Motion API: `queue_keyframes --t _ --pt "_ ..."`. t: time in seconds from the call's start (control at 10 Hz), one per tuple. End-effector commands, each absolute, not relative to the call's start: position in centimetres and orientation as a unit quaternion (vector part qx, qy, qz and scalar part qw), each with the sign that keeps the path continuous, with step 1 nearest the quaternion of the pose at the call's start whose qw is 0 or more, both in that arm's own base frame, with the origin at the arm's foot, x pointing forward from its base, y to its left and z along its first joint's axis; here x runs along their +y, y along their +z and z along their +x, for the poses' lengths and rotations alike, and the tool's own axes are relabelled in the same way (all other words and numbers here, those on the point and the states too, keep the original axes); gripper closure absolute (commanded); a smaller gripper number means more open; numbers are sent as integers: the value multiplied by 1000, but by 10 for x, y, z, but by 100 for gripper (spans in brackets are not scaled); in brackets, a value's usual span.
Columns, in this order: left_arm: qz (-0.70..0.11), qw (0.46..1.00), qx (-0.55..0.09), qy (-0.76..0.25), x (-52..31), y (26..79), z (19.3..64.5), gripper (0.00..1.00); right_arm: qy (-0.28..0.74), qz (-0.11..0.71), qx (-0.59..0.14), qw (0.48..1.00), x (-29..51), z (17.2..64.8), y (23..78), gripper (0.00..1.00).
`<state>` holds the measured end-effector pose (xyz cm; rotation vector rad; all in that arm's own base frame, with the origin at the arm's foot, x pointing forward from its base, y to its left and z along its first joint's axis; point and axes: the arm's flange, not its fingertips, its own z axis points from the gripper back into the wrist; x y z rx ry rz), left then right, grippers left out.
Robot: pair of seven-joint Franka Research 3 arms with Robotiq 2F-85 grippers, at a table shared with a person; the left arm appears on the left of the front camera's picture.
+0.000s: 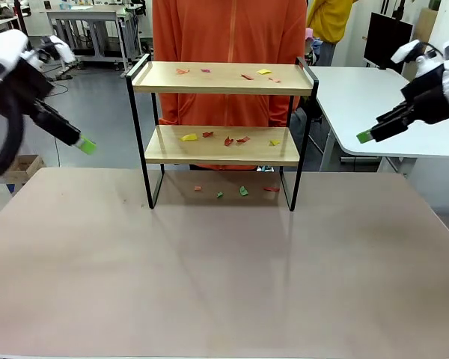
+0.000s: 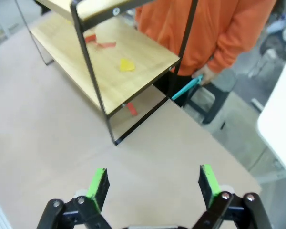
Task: Clean the shelf.
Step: Pick up the Duster handed by the human.
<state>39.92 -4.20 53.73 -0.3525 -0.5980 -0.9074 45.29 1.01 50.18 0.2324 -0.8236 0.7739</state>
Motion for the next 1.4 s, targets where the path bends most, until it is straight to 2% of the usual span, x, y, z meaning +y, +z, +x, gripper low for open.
queue_keyframes --t 0.0,0.2,0.3,0.4,0.5,0.9,1.1,1.3 --pt "-200 795 -279 -500 -11 533 428 0 407 145 -421 797 -11 495 476 0" --pt "-218 752 -313 -537 13 521 436 0 433 166 -440 769 -26 509 459 0" --pt "-220 752 -332 -525 18 516 434 0 441 205 -443 753 -23 503 454 0" --pt "-194 782 -321 -497 1 515 416 0 414 136 -426 793 -22 478 480 0" --pt "-205 761 -317 -527 16 521 427 0 414 136 -426 793 -22 478 480 0" --pt "-199 772 -310 -517 13 518 424 0 407 143 -418 799 -21 479 473 0" --pt "-251 749 -349 -505 45 506 458 0 440 205 -427 763 -36 524 454 0" --pt "-290 712 -353 -533 72 486 471 0 430 221 -469 739 -56 547 432 0"
